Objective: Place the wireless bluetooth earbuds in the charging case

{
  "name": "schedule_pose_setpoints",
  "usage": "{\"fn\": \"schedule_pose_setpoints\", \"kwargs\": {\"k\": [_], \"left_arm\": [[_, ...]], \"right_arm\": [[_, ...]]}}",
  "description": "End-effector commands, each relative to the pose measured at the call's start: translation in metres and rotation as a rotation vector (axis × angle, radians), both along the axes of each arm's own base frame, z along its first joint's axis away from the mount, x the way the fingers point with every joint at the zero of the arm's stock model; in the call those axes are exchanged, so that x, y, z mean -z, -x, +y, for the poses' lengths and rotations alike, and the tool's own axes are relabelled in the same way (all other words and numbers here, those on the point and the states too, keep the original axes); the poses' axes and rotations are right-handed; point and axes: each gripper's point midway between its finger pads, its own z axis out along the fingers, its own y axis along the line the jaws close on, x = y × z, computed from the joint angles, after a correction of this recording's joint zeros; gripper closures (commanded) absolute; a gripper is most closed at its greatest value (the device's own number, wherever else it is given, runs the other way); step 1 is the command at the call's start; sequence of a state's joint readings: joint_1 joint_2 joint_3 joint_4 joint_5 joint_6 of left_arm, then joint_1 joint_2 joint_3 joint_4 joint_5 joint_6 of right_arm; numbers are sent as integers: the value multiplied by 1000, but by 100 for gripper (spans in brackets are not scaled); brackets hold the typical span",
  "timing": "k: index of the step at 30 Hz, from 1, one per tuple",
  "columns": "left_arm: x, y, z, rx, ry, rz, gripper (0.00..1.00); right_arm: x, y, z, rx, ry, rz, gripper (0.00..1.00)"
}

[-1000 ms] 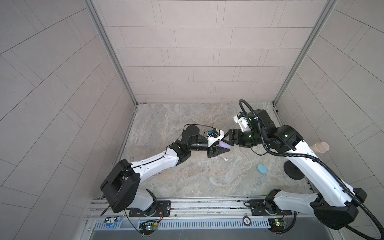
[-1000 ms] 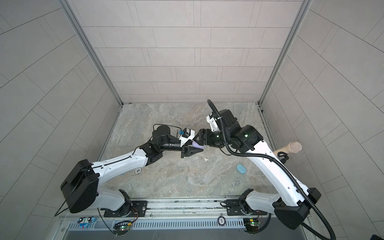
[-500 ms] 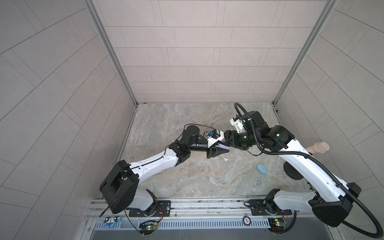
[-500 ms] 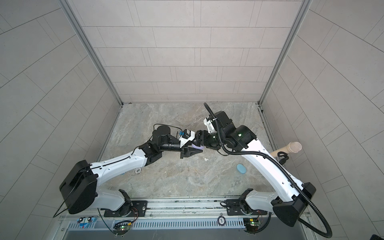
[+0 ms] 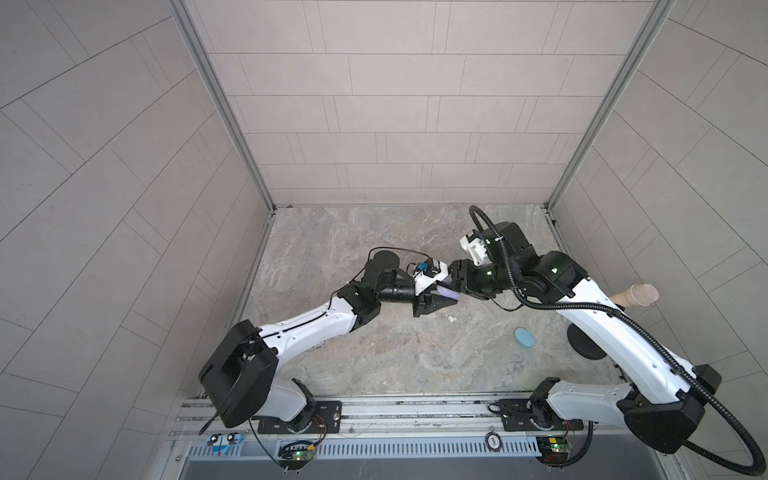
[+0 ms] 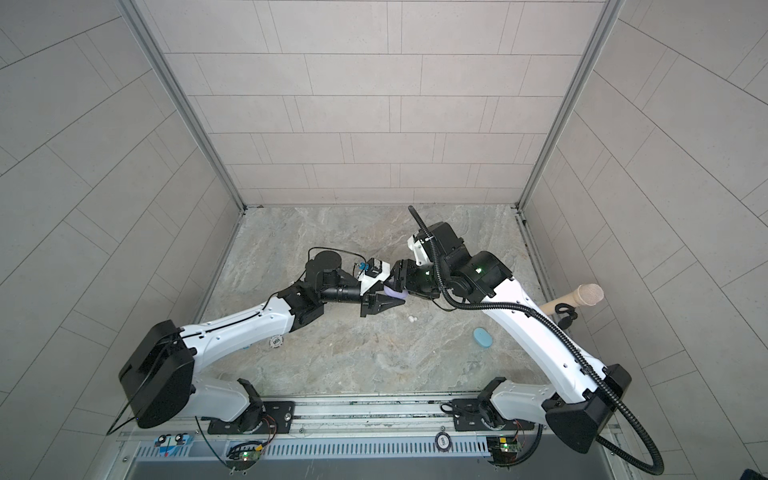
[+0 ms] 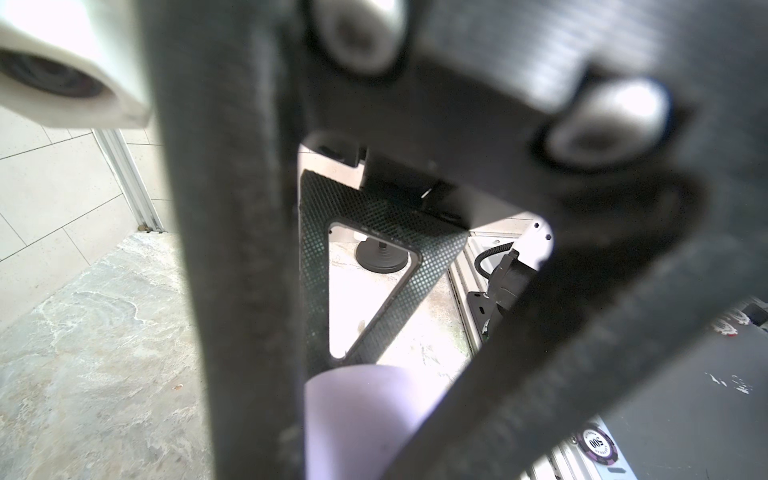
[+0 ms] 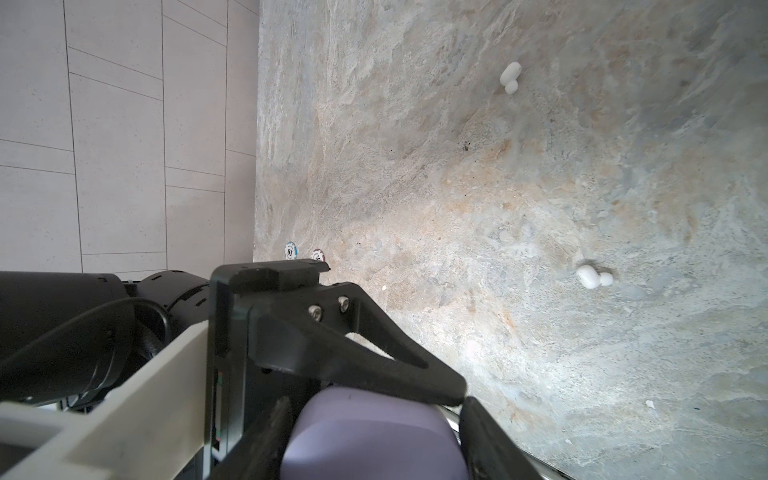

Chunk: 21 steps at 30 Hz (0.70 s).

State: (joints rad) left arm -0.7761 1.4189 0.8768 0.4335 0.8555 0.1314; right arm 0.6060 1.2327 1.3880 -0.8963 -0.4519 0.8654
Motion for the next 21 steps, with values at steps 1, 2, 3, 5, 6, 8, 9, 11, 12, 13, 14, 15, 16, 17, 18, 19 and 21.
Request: {"fn": "schedule_pose_setpoints", "kwargs": {"k": [1, 2, 3, 5, 6, 8, 9, 11, 12, 13, 14, 15, 16, 17, 18, 19, 21], "left_arm": [[-28, 6, -3, 38, 69, -65, 88], [-28, 6, -3, 38, 69, -63, 88], [-28, 6, -3, 38, 69, -63, 88], [-27, 6, -3, 38, 69, -63, 88], [-27, 6, -3, 38, 68, -62, 89], [-26, 6, -2, 37, 65, -65, 88], [-26, 6, -2, 35, 63, -68, 89], [-23, 6, -2, 32, 53, -72, 88], [-23, 6, -2, 33, 50, -73, 88], [-21, 6, -2, 34, 45, -72, 89], [-20, 6, -2, 34, 42, -71, 89], [-20, 6, -2, 35, 42, -70, 89], [-19, 6, -2, 35, 40, -69, 89], [-18, 6, -2, 34, 39, -70, 89], [-17, 6, -1, 34, 37, -69, 89], [-18, 6, -1, 34, 38, -70, 89], [-18, 6, -1, 34, 38, -71, 89]], "right_arm": [[-2, 3, 6, -13, -24, -1, 42], [-2, 3, 6, -11, -22, -1, 43], [-3, 3, 6, -11, -24, -4, 44], [-4, 4, 8, -22, -26, -2, 36], [-4, 5, 9, -25, -27, 2, 33], [-4, 6, 9, -27, -32, 11, 32], [-4, 7, 10, -30, -34, 17, 32], [-3, 10, 9, -35, -34, 33, 30], [-2, 12, 10, -39, -38, 40, 30], [-2, 12, 10, -40, -40, 48, 29], [-2, 12, 10, -37, -38, 48, 29], [-2, 12, 9, -35, -35, 48, 29], [-3, 13, 9, -36, -37, 48, 29], [-4, 12, 9, -34, -37, 49, 29], [-4, 12, 9, -33, -36, 50, 28], [-4, 12, 10, -34, -37, 52, 29], [-4, 12, 10, -34, -37, 56, 31]]}}
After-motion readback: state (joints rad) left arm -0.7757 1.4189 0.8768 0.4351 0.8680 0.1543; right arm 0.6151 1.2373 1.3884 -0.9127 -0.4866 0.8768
